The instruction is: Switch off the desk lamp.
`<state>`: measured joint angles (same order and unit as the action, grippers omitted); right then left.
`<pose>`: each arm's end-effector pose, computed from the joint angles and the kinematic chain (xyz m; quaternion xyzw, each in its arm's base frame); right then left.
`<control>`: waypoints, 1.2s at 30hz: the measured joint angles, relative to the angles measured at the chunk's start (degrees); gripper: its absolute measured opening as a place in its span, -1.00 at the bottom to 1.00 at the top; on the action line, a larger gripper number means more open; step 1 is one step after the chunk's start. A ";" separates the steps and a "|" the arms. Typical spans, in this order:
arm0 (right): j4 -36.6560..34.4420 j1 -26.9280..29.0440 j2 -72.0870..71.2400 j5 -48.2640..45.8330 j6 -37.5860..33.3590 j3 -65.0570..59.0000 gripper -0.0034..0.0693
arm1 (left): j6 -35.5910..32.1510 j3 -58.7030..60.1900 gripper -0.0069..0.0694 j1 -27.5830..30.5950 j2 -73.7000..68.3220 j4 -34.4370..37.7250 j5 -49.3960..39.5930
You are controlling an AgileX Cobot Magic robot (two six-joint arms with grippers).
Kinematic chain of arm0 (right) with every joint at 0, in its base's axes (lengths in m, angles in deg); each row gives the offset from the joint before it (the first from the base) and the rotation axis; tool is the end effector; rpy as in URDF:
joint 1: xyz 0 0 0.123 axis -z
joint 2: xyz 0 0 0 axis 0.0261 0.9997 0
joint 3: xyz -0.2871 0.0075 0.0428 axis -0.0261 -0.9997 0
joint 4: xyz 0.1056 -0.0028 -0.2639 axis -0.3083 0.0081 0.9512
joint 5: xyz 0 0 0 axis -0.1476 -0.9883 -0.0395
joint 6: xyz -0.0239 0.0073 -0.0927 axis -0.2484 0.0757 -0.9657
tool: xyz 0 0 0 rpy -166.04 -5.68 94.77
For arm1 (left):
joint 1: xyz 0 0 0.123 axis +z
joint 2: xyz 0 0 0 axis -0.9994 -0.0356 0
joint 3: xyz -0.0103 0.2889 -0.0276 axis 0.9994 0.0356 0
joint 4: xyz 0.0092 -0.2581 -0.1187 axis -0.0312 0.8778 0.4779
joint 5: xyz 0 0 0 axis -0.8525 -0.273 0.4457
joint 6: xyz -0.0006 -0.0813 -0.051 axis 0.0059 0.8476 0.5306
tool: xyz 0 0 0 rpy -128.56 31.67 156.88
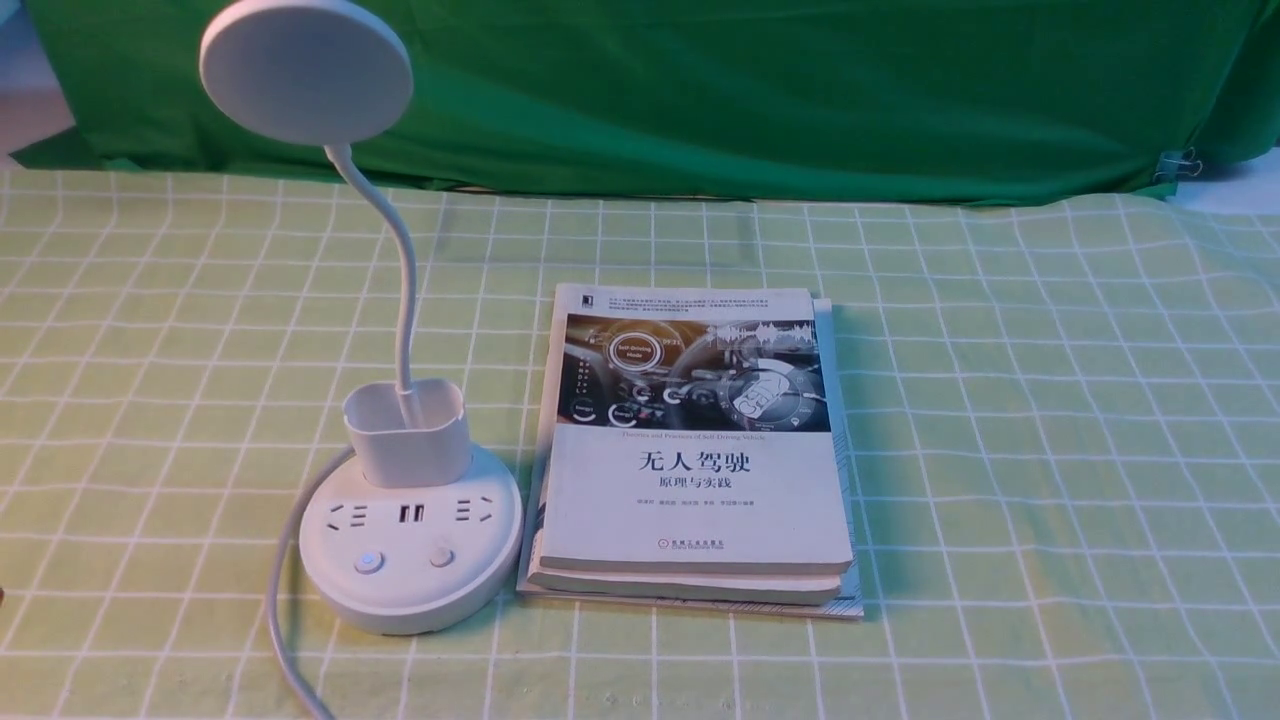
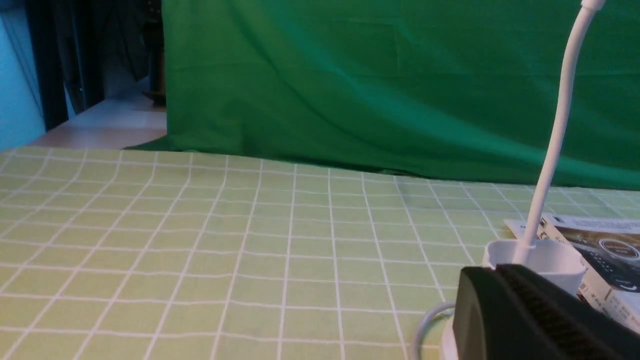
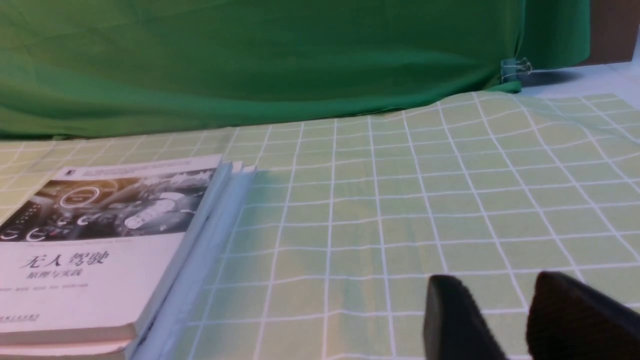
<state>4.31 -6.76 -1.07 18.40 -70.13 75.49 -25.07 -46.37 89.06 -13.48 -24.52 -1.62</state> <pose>0.0874 0.0093 0.1855 0.0217 0.7644 0.0859 0.6386 0.0897 0.0007 0.2018 -0.0087 0.7152 -0.0024 0.6988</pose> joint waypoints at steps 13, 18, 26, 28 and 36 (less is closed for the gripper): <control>0.00 0.00 0.00 0.04 0.00 0.00 -0.25 | 0.21 0.14 -0.81 0.00 0.53 0.80 -8.59; 0.00 0.00 0.00 0.04 0.00 0.00 -0.25 | 0.21 0.14 -0.81 0.00 0.53 0.80 -8.59; 0.00 0.00 0.00 0.04 0.00 0.00 -0.25 | 0.27 0.14 -0.81 0.00 0.53 0.80 -8.59; 0.00 0.00 0.00 0.18 0.00 0.00 -0.25 | 0.27 0.14 -0.81 0.00 0.53 0.80 -8.59; 0.00 0.00 0.00 0.18 0.00 0.00 -0.25 | 0.27 0.14 -0.81 0.00 0.53 0.80 -8.54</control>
<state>4.31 -6.76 -1.07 18.58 -70.14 75.49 -24.80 -46.23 89.06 -12.96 -23.72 -10.16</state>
